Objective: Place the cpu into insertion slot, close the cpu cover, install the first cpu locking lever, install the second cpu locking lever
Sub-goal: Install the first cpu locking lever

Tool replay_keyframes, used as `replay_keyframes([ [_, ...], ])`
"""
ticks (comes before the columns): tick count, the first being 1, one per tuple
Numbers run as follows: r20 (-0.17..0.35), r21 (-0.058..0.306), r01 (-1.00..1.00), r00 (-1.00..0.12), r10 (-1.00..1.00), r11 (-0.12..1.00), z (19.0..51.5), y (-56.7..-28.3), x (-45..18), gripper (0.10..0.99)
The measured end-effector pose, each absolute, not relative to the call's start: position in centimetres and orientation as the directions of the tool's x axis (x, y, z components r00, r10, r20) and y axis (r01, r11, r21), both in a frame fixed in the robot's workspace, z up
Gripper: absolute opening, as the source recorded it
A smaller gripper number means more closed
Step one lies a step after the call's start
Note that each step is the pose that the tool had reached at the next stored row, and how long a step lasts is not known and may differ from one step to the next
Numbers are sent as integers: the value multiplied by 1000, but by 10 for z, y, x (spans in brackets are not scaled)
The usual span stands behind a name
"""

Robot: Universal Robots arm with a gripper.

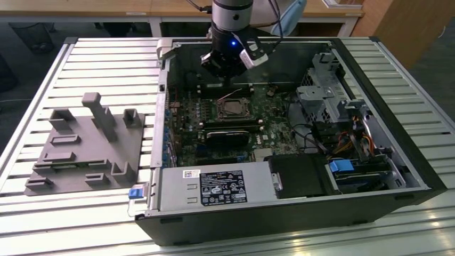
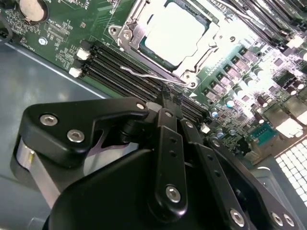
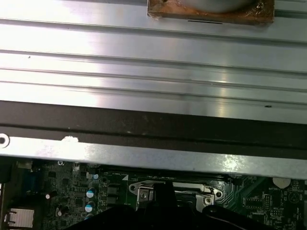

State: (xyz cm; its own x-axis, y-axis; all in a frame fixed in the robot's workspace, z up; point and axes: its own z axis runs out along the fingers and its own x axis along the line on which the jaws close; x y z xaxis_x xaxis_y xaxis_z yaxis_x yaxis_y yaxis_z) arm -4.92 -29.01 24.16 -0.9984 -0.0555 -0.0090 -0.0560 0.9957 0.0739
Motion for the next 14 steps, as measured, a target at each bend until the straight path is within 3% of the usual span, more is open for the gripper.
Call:
replay_keyframes([
  [14,-19,73,-57,-998,-56,996,238,-290,-47,106],
])
